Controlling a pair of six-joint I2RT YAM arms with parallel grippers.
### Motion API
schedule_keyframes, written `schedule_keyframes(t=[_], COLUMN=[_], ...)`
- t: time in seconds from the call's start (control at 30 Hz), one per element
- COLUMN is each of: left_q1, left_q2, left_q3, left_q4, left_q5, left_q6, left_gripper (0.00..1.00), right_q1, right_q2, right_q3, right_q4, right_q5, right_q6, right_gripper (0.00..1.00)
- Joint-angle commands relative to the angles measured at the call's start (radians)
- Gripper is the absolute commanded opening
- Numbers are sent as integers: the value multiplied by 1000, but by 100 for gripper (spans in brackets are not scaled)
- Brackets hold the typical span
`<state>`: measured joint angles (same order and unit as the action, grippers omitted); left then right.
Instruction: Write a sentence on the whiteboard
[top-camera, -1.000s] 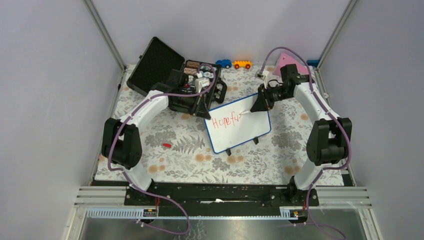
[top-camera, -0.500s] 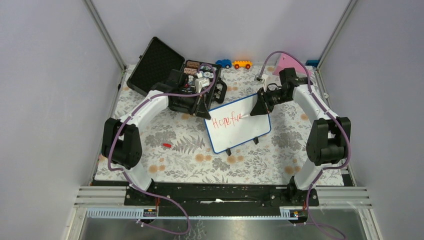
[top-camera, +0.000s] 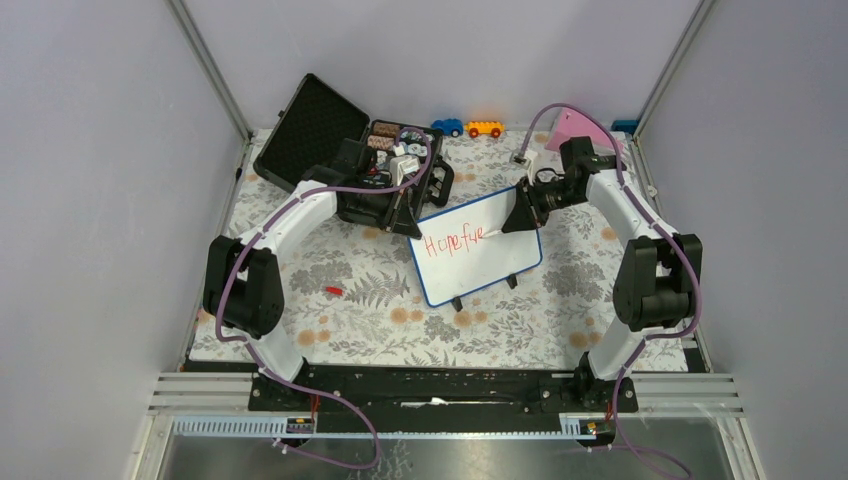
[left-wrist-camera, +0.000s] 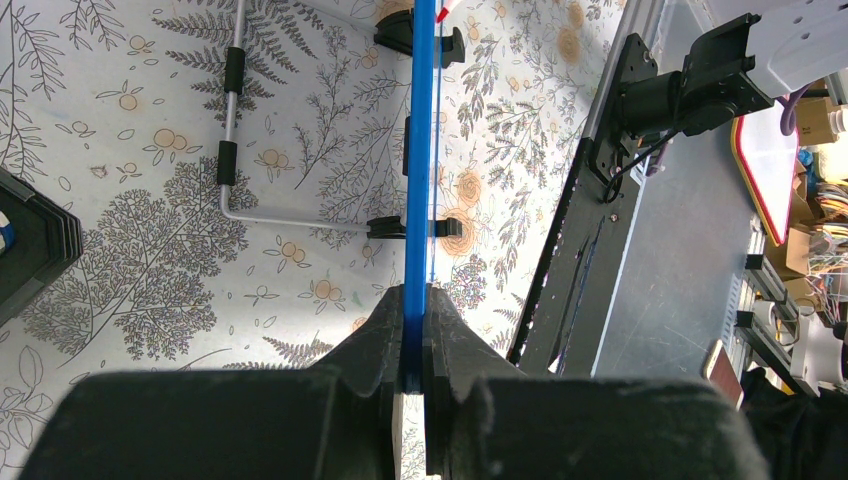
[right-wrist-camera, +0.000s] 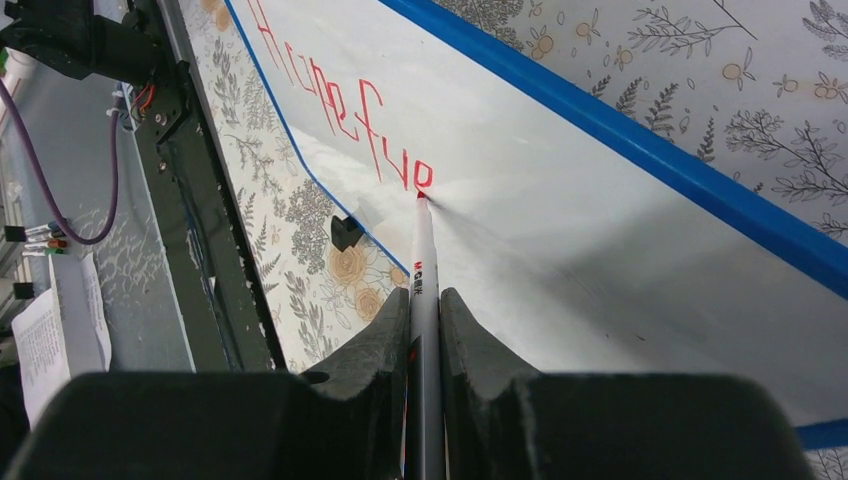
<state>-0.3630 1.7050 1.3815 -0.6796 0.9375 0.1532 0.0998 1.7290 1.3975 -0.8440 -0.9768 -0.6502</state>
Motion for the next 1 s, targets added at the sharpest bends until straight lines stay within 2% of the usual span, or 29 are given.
schedule_keyframes(t=[0.0,0.23,0.6,0.97], left_q1=[-12,-13,-12,-12], left_q2=[-4,2,1,-1], left_q3=[4,11,8,7], left_q4=[5,5,5,5], left_q5=[-19,-15,-14,-14], left_q6=[32,30,29,31], left_gripper=[0,0,0,0], right_q1=[-34,-43,-44,-63], right_q2=[-12,-19,-64,-5], right_q3=[26,38,83,150], right_q4=[-20,-45,-92,-72], right_q5=[31,26,-63,-79], right_q6=[-50,-68,-71,-44], right_gripper=[0,0,0,0])
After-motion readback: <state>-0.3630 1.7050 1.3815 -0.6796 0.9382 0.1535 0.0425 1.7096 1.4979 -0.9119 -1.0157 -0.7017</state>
